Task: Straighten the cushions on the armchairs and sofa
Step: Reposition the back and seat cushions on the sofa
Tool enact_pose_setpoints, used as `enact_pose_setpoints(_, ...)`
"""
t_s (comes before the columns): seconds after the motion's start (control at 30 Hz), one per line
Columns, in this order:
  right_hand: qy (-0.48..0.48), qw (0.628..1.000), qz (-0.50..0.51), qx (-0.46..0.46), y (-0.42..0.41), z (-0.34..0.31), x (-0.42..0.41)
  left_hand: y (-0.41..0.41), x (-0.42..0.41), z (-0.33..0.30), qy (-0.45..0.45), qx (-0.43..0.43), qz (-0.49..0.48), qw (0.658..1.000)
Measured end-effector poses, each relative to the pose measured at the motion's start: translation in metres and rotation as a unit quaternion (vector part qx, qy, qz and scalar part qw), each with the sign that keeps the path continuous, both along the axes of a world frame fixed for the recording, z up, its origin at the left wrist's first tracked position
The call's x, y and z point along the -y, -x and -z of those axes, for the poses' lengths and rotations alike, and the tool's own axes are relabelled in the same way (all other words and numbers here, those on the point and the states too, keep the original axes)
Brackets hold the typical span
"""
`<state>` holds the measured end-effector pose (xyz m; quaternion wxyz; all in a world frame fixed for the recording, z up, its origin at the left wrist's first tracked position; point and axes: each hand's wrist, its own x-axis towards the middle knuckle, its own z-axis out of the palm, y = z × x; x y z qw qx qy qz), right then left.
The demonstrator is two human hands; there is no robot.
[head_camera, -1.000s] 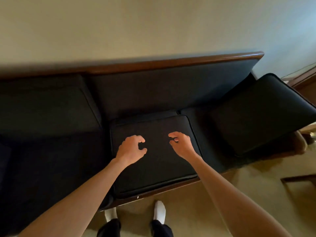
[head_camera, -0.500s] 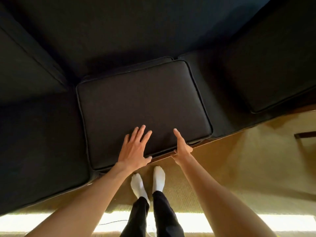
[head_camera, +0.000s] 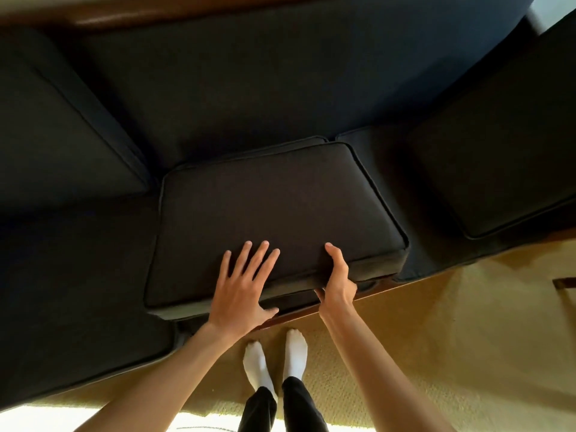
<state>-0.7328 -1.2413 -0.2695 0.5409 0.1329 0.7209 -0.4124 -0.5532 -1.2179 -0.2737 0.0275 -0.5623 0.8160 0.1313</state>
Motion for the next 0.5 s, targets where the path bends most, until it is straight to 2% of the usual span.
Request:
enact_pose_setpoints(0.1, 0.001, 1.0, -0.01, -0.01, -0.008, -0.043, 0.029, -0.013, 0.025, -0.033, 0.068, 0.013, 0.014, 0.998)
enact_pose_setpoints(0.2, 0.051, 0.998, -0.041, -0.02, -0.003, -0.083, 0.052, -0.014, 0.069, -0.069, 0.055, 0.031, -0.029, 0.998)
enact_pose_setpoints(0.23, 0.075, 0.994, -0.068, -0.042, -0.001, -0.096, 0.057, -0.012, 0.086, -0.081, 0.04, 0.032, -0.042, 0.998)
enact_pose_setpoints(0.3, 0.115, 0.968, -0.166, -0.149, 0.003, -0.117, 0.064, -0.007, 0.119, -0.106, 0.011, 0.022, -0.059, 0.998)
enact_pose_setpoints(0.37, 0.126, 0.895, -0.3, -0.305, 0.007, -0.133, 0.07, -0.008, 0.148, -0.127, -0.015, 0.007, -0.069, 0.998)
enact_pose_setpoints(0.43, 0.1, 0.789, -0.406, -0.45, 0.016, -0.14, 0.08, -0.014, 0.171, -0.143, -0.032, 0.002, -0.076, 0.997)
enact_pose_setpoints(0.5, 0.129, 0.674, -0.452, -0.57, 0.025, -0.14, 0.098, -0.02, 0.188, -0.153, -0.049, 0.007, -0.078, 0.996)
